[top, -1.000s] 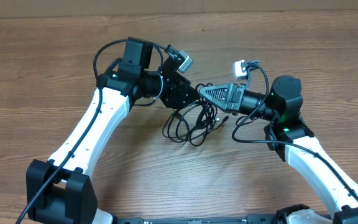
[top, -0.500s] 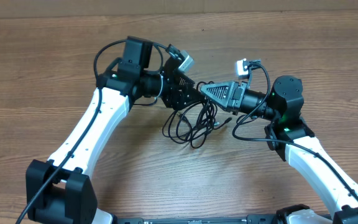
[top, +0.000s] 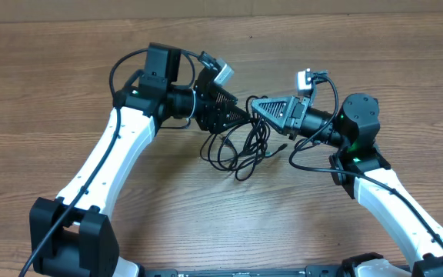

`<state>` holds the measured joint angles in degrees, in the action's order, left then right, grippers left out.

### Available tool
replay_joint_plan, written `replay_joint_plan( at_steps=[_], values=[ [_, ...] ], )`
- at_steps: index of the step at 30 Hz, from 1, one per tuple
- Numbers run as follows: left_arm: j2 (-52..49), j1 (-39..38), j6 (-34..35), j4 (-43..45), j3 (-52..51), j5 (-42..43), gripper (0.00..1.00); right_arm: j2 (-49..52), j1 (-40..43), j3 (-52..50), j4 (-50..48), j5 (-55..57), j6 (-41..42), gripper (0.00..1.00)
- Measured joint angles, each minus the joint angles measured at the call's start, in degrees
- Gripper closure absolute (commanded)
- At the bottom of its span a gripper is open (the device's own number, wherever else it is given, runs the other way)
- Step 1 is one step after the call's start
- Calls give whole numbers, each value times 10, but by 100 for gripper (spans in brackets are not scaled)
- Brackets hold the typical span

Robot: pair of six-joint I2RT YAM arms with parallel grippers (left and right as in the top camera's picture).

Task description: Untangle cables

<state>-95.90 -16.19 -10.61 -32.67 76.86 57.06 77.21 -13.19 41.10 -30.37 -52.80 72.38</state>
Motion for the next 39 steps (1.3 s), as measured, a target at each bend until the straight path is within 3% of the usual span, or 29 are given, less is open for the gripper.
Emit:
replay_joint_plan(
  at_steps=[12, 20, 24, 26, 27, 28, 34, 36, 39],
  values=[
    [0, -3, 15, 45, 0, 0, 31, 0, 0, 0, -13, -33, 31, 96],
    [0, -28, 17, 59, 0, 0, 33, 0, 0, 0, -94, -39, 74, 96],
    [-11, -33, 31, 77, 0, 0, 47, 0, 0, 0, -111, -40, 93, 96],
    [-28, -34, 50, 94, 0, 0, 65, 0, 0, 0, -110, -39, 103, 96],
    [-35, -34, 60, 101, 0, 1, 84, 1, 0, 0, -110, -38, 107, 96],
    [-45, -37, 78, 115, 0, 0, 93, 3, 0, 0, -110, -37, 110, 96],
    [-73, -46, 179, 147, 1, -20, 96, 14, 3, 0, -102, -22, 118, 96],
    [-73, -44, 209, 154, 1, -24, 96, 14, 4, 0, -94, -16, 104, 93],
    [-77, -37, 238, 153, 1, -45, 96, 14, 4, 1, -45, -8, 64, 80]
  ],
)
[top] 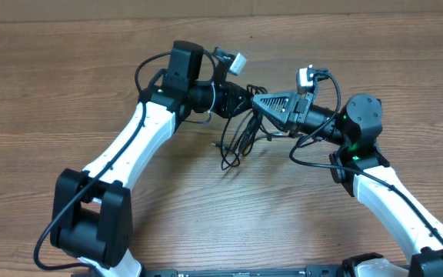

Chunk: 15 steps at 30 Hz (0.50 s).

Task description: Untangle cables

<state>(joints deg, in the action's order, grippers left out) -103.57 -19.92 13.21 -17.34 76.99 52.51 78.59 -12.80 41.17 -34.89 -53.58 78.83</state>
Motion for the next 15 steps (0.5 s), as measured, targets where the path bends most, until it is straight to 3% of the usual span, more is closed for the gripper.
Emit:
replay_joint_plan(
  at_steps=[6, 8, 15],
  values=[
    [-26, 26, 26, -10, -2, -50, 96, -7, -1, 5, 168, 27, -89, 34],
    [-26, 27, 30, -10, -2, -55, 96, -7, -1, 5, 209, 44, -104, 1],
    [-26, 27, 40, -12, -2, -61, 96, -8, -1, 5, 298, 67, -122, 0]
  ],
)
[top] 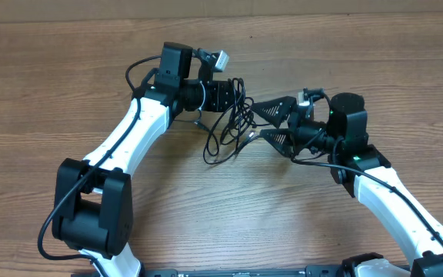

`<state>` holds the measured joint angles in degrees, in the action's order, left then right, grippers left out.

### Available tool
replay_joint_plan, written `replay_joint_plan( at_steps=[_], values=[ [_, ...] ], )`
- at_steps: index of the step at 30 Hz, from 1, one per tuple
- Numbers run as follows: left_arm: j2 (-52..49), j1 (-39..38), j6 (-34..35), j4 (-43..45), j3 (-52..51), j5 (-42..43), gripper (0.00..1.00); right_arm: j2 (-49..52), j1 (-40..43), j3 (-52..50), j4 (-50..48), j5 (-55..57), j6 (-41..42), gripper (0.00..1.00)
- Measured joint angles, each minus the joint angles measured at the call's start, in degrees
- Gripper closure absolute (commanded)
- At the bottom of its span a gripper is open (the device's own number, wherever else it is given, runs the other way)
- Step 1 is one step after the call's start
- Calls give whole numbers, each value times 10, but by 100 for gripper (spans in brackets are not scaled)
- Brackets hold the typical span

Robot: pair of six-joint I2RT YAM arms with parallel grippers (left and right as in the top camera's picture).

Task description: Untangle cables

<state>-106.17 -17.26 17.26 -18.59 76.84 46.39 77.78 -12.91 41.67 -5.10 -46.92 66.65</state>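
Note:
A tangle of thin black cables (223, 141) hangs from my left gripper (239, 98), which is shut on the upper loops near the middle of the wooden table (68, 92). The lower loops droop to the table below it. My right gripper (261, 121) is just to the right of the bundle, turned on its side and open. One of its fingers (277, 108) is above and the other lies below. A strand runs by the lower finger; whether it touches is unclear.
Each arm's own black lead (314, 163) loops beside its wrist. The left arm's white link (129, 138) crosses the left half of the table, and the right arm's base link (391, 200) fills the right front.
My right gripper has opened and let go of the cables, and its wrist has turned. The left gripper has drawn back slightly to the left, with the bundle still hanging from it.
At first both grippers met over the tangle lying spread on the table, the right one shut. Later the left gripper held the bundle higher and gathered, the right still shut at it. Now the right is open and only the left holds the cables.

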Motion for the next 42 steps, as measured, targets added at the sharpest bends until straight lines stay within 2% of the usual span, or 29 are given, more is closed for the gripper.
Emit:
replay_joint_plan(
  at_steps=[42],
  values=[
    [0, 0, 21, -11, 0, 0, 96, 0, 0, 0, 3, 7, -5, 0]
  ],
)
